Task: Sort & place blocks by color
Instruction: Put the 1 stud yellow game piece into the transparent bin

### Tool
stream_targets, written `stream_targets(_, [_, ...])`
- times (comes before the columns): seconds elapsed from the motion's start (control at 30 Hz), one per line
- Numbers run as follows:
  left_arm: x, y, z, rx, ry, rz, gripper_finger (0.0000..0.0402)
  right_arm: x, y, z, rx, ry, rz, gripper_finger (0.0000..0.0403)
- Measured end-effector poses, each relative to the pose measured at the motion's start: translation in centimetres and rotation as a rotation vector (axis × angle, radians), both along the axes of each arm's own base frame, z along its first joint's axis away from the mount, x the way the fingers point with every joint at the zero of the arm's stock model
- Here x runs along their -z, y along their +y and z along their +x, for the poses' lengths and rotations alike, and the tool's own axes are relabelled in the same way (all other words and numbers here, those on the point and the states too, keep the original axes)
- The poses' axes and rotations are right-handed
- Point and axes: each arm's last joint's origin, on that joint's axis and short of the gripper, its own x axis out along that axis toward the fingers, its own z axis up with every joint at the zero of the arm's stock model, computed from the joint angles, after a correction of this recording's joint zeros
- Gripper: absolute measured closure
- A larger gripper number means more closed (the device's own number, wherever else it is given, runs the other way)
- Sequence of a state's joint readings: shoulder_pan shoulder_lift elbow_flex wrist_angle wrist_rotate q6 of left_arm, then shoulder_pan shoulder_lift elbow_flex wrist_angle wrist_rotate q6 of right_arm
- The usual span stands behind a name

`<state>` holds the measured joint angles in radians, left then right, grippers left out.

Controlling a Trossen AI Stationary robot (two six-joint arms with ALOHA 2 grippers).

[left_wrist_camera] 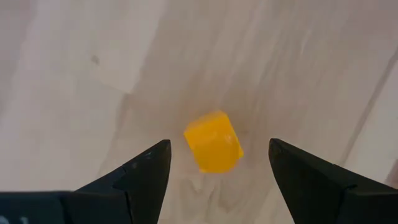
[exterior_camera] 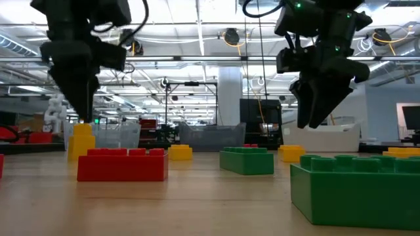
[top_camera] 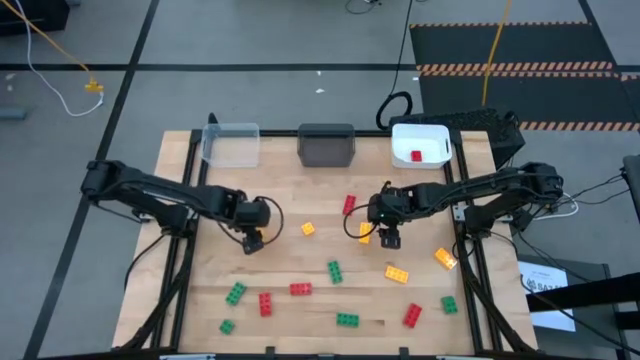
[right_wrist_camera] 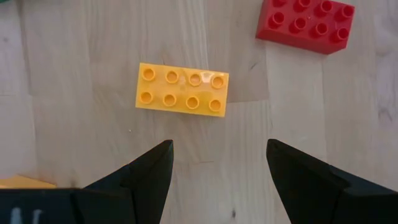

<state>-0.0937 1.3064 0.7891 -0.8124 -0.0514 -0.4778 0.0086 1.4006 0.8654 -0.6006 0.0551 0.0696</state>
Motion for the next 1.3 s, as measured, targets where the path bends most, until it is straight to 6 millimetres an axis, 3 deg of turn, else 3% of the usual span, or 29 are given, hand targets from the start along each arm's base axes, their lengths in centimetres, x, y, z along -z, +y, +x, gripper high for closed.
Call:
stream_targets(0.3, [2.9,0.2,1.1,0.018,0.141,0.019,0.0133,0.0,0.0,0.0,0.007,0.001,0.004,0.0152])
stream_targets(0.67, [4.5,0.8,2.4,-0.06,0.132,0.003,0.0134,0.0,0.0,0.0,0.007,0.005,0.006,0.0152])
stream_targets(0.8, [5.0,0.7,2.2,-0.097,0.182,-0.01,0.0167,0.0,0.0,-0.1,0.007,0.009,0.006,0.0152])
stream_targets(1.0, [5.2,1.0,2.2,-0.101,0.201,-0.024,0.0272,0.0,0.0,-0.1,0.01,0.009,0.008,0.0152])
stream_targets(1.3, [5.1,2.7,2.1,-0.113,0.204,-0.02,0.0271,0.0,0.0,-0.1,0.014,0.009,0.009,0.0152])
